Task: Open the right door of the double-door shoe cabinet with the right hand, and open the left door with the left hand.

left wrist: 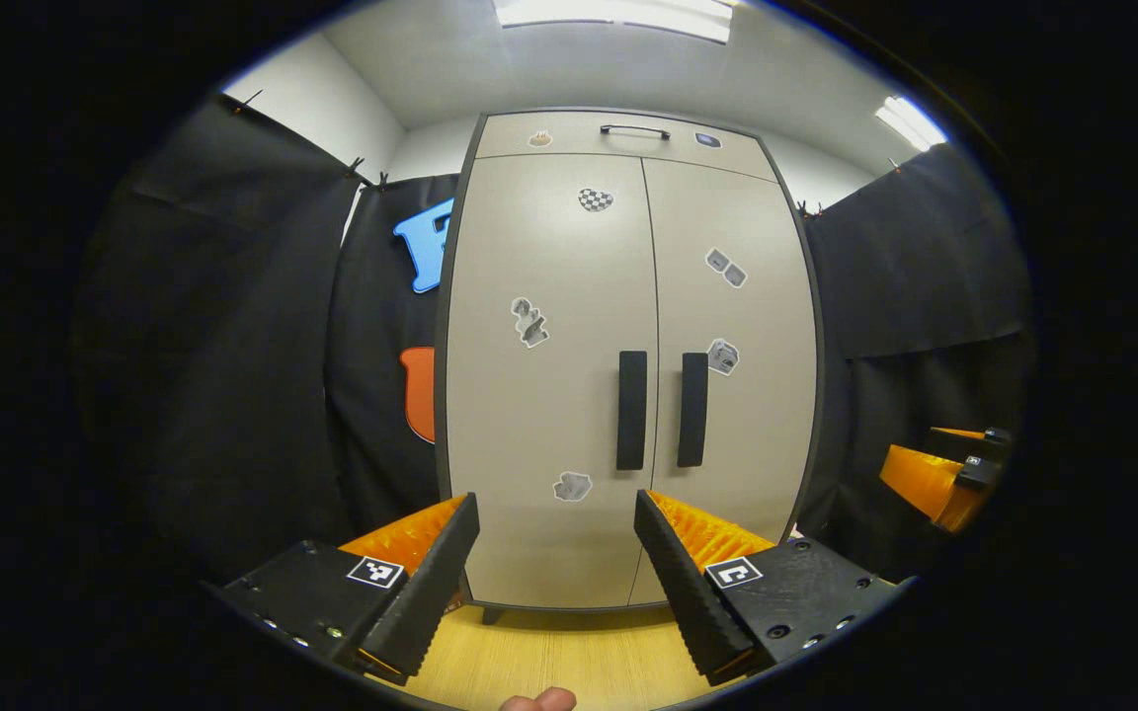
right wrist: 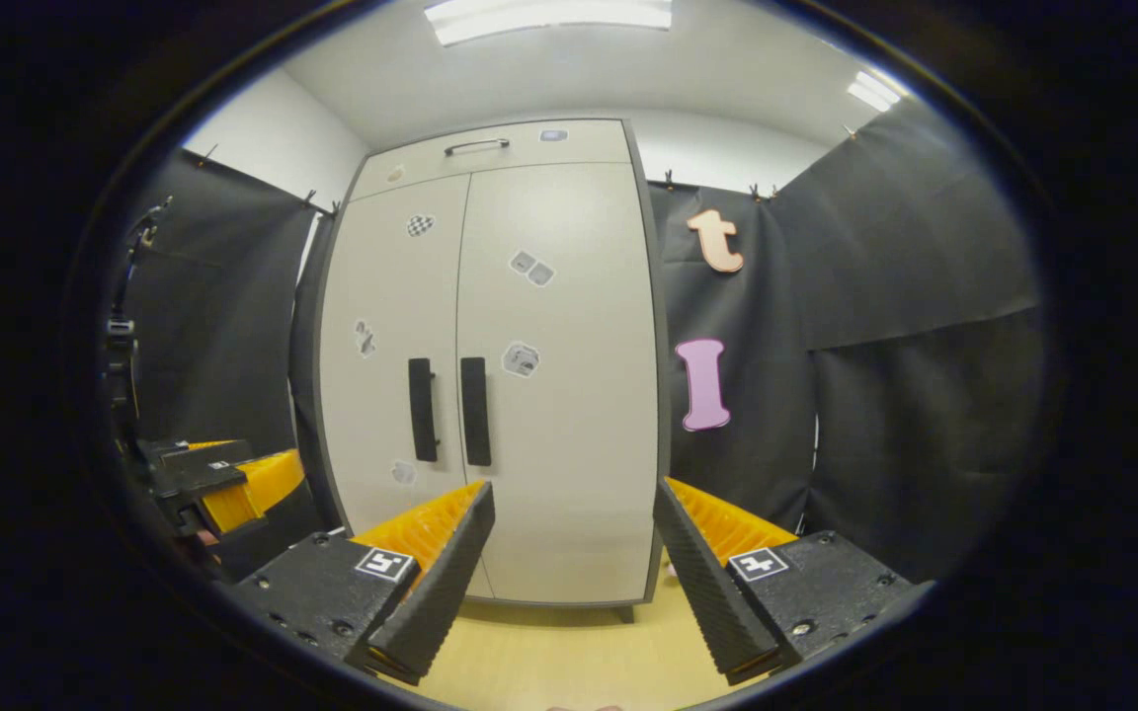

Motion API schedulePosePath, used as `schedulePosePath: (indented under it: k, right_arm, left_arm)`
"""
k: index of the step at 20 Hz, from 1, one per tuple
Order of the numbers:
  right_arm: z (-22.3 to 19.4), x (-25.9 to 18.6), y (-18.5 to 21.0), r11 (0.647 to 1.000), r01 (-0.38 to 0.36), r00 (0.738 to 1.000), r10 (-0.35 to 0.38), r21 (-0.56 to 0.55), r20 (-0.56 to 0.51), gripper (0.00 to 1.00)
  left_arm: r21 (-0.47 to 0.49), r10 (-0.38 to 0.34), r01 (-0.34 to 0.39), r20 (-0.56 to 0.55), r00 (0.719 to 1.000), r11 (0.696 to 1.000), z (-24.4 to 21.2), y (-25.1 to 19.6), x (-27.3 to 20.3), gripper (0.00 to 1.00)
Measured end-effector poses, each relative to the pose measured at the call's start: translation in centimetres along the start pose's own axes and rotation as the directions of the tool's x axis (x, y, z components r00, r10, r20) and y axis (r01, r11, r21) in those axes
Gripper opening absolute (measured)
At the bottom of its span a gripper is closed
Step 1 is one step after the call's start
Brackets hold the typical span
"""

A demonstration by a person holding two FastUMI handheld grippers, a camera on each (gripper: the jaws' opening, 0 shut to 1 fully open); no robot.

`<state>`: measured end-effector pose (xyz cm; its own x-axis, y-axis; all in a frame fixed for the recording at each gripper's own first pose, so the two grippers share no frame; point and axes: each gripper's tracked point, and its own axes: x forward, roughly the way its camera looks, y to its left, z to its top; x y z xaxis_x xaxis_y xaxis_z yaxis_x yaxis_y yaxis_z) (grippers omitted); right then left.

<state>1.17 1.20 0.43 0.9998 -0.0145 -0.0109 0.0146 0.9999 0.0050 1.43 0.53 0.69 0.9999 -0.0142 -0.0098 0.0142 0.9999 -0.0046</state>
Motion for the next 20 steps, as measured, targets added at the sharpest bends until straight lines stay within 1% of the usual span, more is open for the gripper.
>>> schedulePosePath:
  k: [5, 9, 11, 16, 18, 20]
  right_arm:
    - [-0.4, 1.3, 1.2, 1.0, -0.009, 1.0, 0.009, 0.012, -0.018, 1.0]
    - [0.1, 2.8, 1.8, 1.0, 0.003, 1.0, -0.003, 0.0, -0.003, 1.0]
    - [0.6, 4.7, 2.5, 1.0, 0.002, 1.0, -0.002, -0.004, 0.01, 1.0]
    - [2.7, 10.8, 5.5, 0.999, -0.034, 0.998, 0.033, 0.019, 0.059, 1.0]
    - [2.4, 13.3, 7.2, 0.997, -0.07, 0.997, 0.07, 0.019, 0.035, 1.0]
    - [2.2, 15.3, 8.3, 0.997, -0.081, 0.997, 0.081, 0.02, 0.011, 1.0]
  left_arm:
    - [0.003, -0.001, 0.001, 0.001, 1.0, 1.0, 0.0, 0.9, 0.1, 0.95]
    - [-0.001, -0.016, 0.016, 0.003, 1.0, 1.0, 0.0, 1.4, 0.0, 0.95]
    - [-0.004, -0.03, 0.03, -0.006, 1.0, 1.0, -0.5, 1.4, -0.3, 0.95]
    - [-0.02, -0.064, 0.063, -0.043, 0.997, 0.998, -2.5, 1.5, -1.6, 0.95]
    - [-0.015, -0.07, 0.069, -0.058, 0.996, 0.997, -3.3, 1.7, -2.1, 0.95]
    - [-0.001, -0.07, 0.07, -0.071, 0.995, 0.998, -4.1, 2.0, -2.4, 0.95]
